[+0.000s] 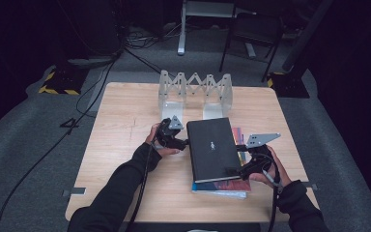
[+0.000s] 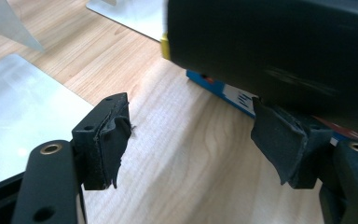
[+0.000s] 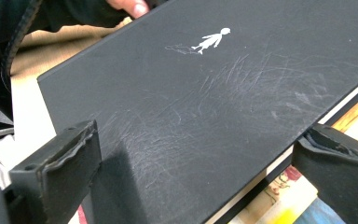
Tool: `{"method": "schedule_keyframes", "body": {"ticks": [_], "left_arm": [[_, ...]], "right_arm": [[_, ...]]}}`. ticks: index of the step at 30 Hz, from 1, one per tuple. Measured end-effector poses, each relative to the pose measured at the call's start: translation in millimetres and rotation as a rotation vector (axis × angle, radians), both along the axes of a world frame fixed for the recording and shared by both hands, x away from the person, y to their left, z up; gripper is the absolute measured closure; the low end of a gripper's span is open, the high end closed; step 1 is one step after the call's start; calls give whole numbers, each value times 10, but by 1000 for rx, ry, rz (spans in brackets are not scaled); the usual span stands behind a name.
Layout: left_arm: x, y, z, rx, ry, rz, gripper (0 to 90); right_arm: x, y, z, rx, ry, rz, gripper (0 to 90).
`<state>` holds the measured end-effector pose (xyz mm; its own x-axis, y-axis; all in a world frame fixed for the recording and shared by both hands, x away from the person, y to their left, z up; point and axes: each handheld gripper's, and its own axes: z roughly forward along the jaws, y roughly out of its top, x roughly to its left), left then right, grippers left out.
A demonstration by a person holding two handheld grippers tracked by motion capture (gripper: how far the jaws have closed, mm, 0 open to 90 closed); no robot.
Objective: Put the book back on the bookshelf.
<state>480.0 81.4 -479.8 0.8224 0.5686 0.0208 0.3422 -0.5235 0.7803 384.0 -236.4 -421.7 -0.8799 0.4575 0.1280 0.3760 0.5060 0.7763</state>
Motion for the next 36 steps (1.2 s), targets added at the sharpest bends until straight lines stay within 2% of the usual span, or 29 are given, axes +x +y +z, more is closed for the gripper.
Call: {"method": "schedule_keyframes", "body": {"ticks": [2,4,6,7,8,10,12,13,15,18,19,21,23,25,26,28,30,31,32,33,36], "left_arm": [[49,20,7,-19,1,-6,281],[84,44,39,-30,-24,-7,283],[102,59,55,-44,-21,-20,366],[116,77,77,-58,-34,-16,393],[133,98,94,-73,-33,-15,393],[190,152,132,-103,-34,-13,415],[198,160,143,-111,-33,-25,425],[196,164,154,-118,-39,-26,474],[196,174,191,-128,-46,-14,490],[191,204,274,-143,-62,-27,518],[190,198,319,-139,-60,-39,559],[194,201,349,-143,-55,-43,559],[214,201,367,-158,-37,-50,560],[222,199,361,-159,-45,-45,560],[205,183,349,-182,-42,-35,560],[167,152,359,-195,-65,-33,590],[131,130,397,-223,-81,-35,610],[132,135,406,-240,-73,-41,609],[132,135,406,-240,-73,-41,609],[136,138,435,-265,-61,-53,609],[132,119,501,-257,-68,-62,609]], "right_arm": [[-3,5,8,4,-14,1,23],[13,21,20,5,-37,0,26],[31,32,28,1,-42,0,35],[72,29,41,13,-66,3,73],[72,29,41,13,-66,3,73],[118,13,50,35,-93,13,117],[142,15,56,30,-97,16,121],[147,18,65,32,-105,15,122],[145,24,88,43,-130,17,125],[129,16,133,60,-175,28,139],[127,2,151,68,-208,26,159],[128,-5,157,74,-216,22,166],[127,-19,179,94,-235,25,206],[125,-29,210,99,-245,36,251],[124,-42,223,111,-249,40,297],[116,-94,249,186,-249,62,384],[77,-119,270,215,-255,87,426],[50,-130,286,221,-267,96,443],[30,-136,295,223,-271,100,453],[0,-140,308,221,-288,109,461],[-57,-133,344,219,-317,124,472]]}}
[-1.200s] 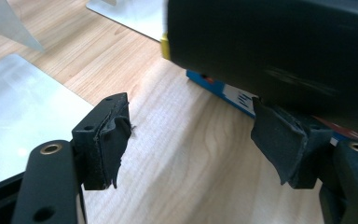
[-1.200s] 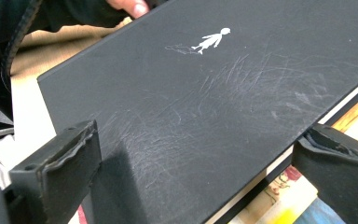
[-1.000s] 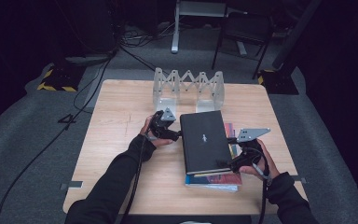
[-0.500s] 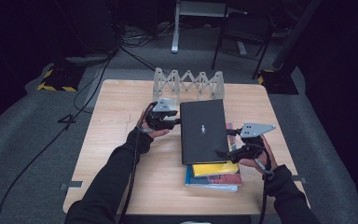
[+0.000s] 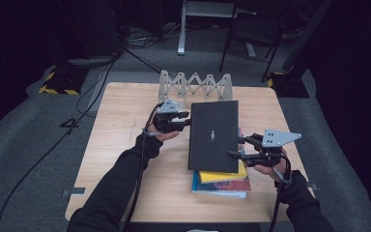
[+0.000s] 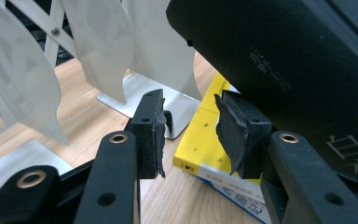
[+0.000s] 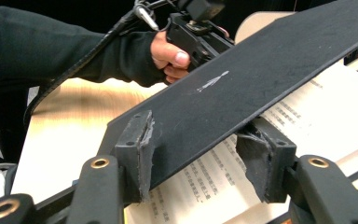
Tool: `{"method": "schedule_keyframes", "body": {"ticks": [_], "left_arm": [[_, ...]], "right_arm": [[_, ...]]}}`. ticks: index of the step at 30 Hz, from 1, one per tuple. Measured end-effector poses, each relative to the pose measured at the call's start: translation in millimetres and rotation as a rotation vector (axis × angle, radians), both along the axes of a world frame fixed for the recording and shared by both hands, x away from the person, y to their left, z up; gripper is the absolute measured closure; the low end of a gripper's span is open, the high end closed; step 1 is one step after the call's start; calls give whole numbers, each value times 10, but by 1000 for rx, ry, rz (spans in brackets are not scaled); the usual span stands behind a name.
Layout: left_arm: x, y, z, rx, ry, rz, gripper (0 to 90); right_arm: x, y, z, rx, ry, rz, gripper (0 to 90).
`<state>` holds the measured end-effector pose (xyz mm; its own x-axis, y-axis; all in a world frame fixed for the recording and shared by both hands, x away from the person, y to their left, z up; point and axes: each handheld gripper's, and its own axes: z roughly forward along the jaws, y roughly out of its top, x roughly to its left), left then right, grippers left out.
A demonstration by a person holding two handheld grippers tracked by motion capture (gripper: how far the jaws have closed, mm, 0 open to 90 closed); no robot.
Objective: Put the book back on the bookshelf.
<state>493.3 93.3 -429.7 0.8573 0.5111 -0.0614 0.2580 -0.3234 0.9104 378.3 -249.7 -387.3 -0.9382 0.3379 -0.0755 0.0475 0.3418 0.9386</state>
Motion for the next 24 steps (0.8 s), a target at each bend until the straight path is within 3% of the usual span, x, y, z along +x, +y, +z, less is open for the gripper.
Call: {"method": "schedule_keyframes", "body": {"ticks": [6,11,15,21,24], "left_arm": [[-25,-13,167,-16,-14,-9,609],[-53,-16,326,2,-50,-7,627],[-96,8,381,-10,-62,-15,627],[-247,9,467,-3,-103,-4,623],[-314,23,502,-1,-115,9,576]], "right_arm": [[-103,7,74,-26,-60,5,516],[-129,-9,120,-31,-96,-10,572],[-144,-18,112,-61,-119,-28,589],[-269,-39,44,-58,-147,-69,626],[-331,-42,21,-49,-160,-76,643]]}}
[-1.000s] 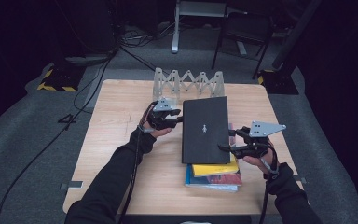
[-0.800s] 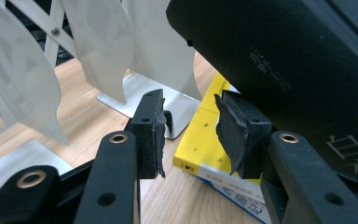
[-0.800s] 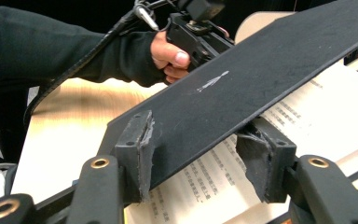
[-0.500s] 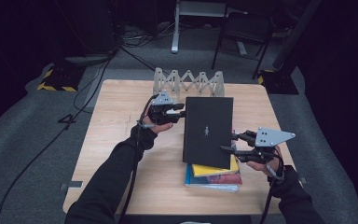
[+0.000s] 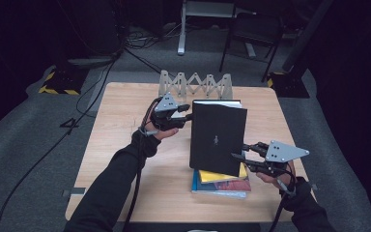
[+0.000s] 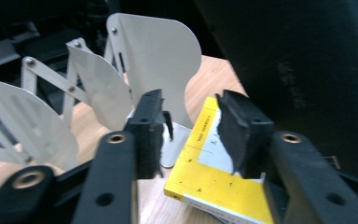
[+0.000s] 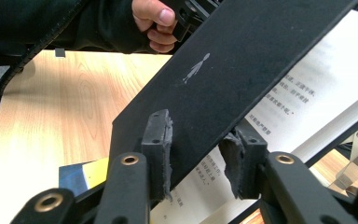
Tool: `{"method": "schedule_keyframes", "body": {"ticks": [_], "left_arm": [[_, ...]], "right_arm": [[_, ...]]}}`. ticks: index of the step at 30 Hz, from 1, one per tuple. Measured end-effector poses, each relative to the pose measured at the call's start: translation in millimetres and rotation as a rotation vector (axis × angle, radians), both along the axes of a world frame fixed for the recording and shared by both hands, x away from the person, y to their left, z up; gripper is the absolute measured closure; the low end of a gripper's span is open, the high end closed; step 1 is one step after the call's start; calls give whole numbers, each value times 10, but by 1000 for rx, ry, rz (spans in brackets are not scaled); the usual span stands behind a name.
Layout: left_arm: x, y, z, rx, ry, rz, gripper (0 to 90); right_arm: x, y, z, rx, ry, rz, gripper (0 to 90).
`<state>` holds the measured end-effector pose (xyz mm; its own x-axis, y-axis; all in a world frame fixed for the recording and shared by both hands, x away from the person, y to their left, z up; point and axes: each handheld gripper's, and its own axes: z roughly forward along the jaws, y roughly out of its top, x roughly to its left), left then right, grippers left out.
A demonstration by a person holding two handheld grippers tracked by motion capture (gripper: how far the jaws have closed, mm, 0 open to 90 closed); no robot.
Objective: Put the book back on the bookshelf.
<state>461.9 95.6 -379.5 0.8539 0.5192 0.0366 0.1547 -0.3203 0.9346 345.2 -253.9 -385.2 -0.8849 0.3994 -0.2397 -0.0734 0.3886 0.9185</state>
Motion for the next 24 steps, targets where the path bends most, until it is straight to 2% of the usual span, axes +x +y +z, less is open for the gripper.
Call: {"method": "schedule_keyframes", "body": {"ticks": [3,7,11,15,18,23,24], "left_arm": [[-53,11,35,6,-15,11,526],[-110,21,55,3,-26,17,510],[-166,54,67,9,-36,38,428],[-253,87,47,12,-20,48,371],[-313,114,5,33,-7,36,307],[-452,123,-115,117,21,12,270],[-452,123,-115,117,21,12,260]], "right_arm": [[-42,-22,-20,14,5,8,672],[-95,-26,-29,15,-3,13,688],[-123,-38,-42,17,-6,23,704],[-148,-48,-62,23,-7,30,712],[-167,-54,-68,18,-10,32,718],[-191,-53,-78,18,-13,29,721],[-191,-53,-78,18,-13,29,721]]}}
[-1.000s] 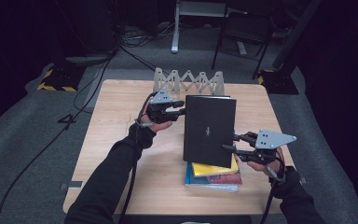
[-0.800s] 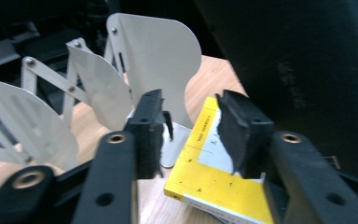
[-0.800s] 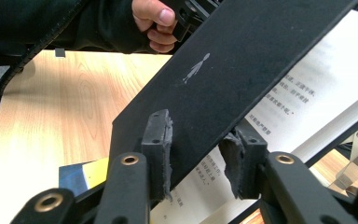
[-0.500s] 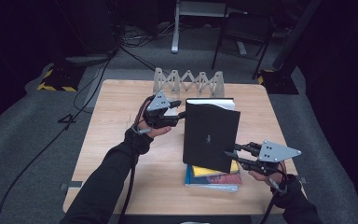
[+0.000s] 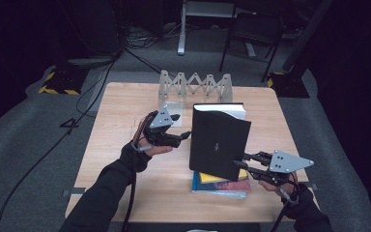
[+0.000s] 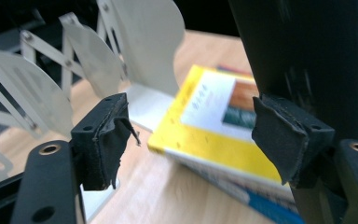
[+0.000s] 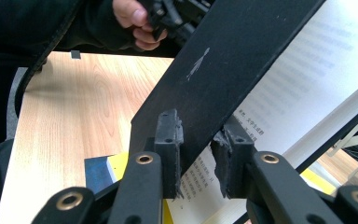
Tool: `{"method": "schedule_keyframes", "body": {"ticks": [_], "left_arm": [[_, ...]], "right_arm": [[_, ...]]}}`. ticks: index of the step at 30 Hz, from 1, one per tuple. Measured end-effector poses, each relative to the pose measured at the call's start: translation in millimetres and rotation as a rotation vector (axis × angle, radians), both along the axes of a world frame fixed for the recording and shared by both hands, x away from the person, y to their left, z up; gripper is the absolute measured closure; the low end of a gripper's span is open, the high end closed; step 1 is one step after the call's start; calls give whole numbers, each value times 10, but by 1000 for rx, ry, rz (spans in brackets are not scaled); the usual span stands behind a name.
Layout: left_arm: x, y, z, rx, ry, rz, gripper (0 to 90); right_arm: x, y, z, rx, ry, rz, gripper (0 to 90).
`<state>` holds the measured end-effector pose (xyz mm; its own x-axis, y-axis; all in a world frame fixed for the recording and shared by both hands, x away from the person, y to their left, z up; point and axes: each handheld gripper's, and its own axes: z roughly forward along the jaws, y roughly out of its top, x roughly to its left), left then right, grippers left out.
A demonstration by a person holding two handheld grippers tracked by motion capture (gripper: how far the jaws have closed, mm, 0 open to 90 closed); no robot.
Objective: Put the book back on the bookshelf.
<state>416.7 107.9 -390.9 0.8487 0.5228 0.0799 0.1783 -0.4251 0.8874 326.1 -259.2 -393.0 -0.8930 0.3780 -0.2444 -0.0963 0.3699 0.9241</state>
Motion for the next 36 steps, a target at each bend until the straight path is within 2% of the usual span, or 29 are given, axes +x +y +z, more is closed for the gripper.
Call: {"method": "schedule_keyframes", "body": {"ticks": [1,3,7,8,11,14,16,20,22,26,29,34,36], "left_arm": [[-35,23,-39,4,21,-9,257],[-49,38,-58,12,26,-14,251],[-131,86,-190,28,72,-41,242],[-131,86,-190,28,72,-41,238],[-198,90,-294,25,112,-88,235],[-261,79,-378,39,142,-130,233],[-280,92,-446,8,179,-145,236],[-315,28,-555,43,213,-166,241],[-336,-37,-594,59,217,-188,241],[-334,-139,-636,51,237,-223,272],[-353,-225,-657,59,230,-245,298],[-357,-320,-628,34,221,-297,368],[-360,-361,-604,41,207,-300,378]], "right_arm": [[-12,-2,-4,-2,1,1,724],[-17,-6,-9,-7,-5,2,725],[-26,-16,-21,-8,1,2,729],[-26,-16,-21,-8,1,2,729],[-34,-20,-25,-9,4,3,731],[-40,-18,-24,-14,-1,3,731],[-44,-18,-26,-16,-4,1,731],[-46,-23,-33,-14,-3,2,732],[-56,-23,-34,-17,-8,7,733],[-78,-23,-42,-20,-11,8,736],[-90,-30,-53,-24,-14,10,740],[-100,-35,-66,-26,-15,7,742],[-99,-36,-67,-24,-16,8,741]]}}
